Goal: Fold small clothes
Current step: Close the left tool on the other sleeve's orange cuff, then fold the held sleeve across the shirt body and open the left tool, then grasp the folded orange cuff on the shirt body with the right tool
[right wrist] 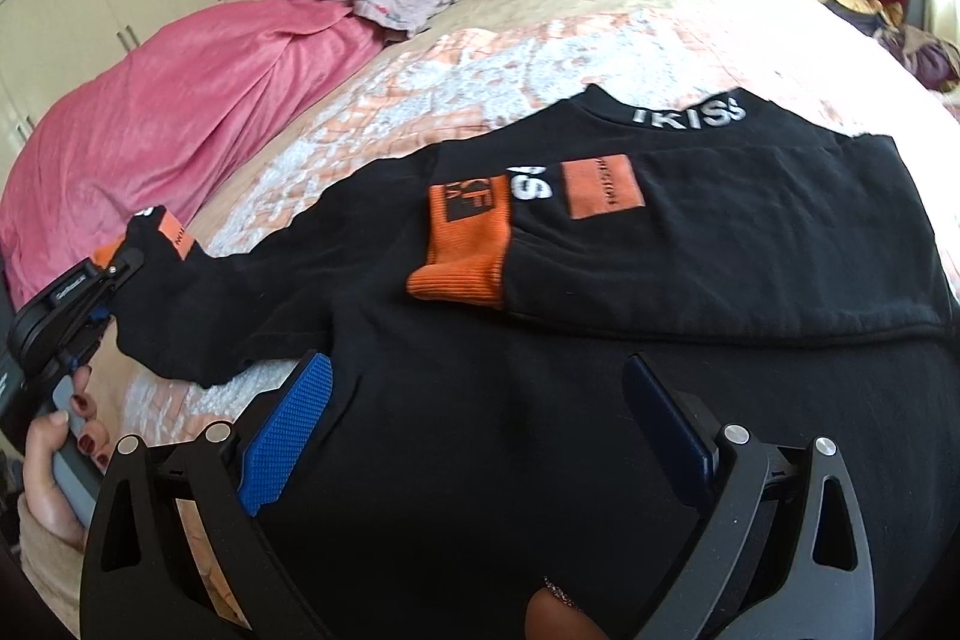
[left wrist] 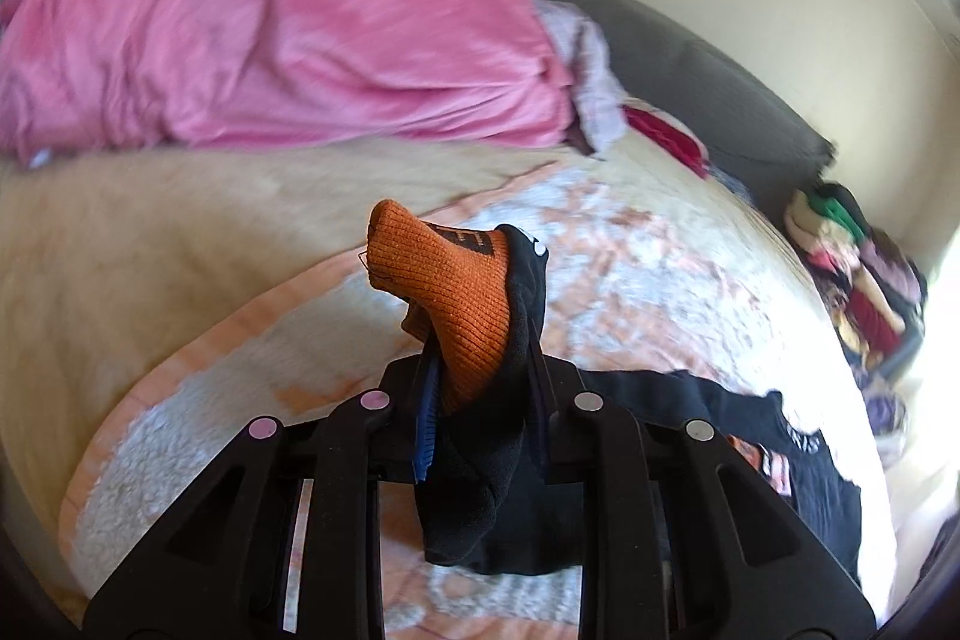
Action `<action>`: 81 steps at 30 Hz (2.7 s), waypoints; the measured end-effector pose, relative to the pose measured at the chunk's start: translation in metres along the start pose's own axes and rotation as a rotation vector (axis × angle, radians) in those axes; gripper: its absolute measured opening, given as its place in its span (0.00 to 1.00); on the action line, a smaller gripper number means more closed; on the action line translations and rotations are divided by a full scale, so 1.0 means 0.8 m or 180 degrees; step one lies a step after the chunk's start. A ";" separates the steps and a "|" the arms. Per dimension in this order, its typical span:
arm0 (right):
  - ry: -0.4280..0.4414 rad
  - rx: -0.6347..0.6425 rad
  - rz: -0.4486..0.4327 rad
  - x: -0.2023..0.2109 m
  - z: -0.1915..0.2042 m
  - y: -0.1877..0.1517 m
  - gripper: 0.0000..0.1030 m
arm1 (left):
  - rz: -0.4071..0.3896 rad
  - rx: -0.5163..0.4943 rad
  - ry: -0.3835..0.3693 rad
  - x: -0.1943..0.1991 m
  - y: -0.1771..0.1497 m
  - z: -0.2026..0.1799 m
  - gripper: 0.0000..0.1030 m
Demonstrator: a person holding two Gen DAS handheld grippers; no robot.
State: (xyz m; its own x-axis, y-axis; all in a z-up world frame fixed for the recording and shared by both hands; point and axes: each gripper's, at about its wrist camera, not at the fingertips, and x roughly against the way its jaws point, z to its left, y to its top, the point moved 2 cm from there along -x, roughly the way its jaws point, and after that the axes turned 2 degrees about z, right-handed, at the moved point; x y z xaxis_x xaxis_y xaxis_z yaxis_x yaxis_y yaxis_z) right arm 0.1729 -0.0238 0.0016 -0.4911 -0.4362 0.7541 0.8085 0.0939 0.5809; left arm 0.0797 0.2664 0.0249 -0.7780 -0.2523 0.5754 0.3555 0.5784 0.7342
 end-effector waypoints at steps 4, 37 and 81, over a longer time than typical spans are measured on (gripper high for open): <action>-0.0001 -0.0136 -0.0041 0.010 -0.015 -0.003 0.94 | -0.0054 -0.0189 -0.0113 0.010 -0.003 -0.023 0.15; -0.0352 -0.1088 -0.0576 0.129 -0.169 -0.037 0.94 | 0.0064 -0.1069 -0.1091 0.042 -0.060 -0.250 0.15; -0.0532 -0.1347 -0.0258 0.063 -0.203 -0.027 0.94 | 0.0817 -0.1101 -0.0960 -0.051 -0.060 -0.238 0.79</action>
State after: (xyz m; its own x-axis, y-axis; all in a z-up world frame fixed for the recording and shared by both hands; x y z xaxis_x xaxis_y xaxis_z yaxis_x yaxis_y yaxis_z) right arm 0.1838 -0.1933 -0.0228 -0.5756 -0.2734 0.7707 0.8096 -0.3232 0.4900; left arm 0.1931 0.1008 0.0348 -0.7398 0.1279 0.6606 0.6649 0.2895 0.6886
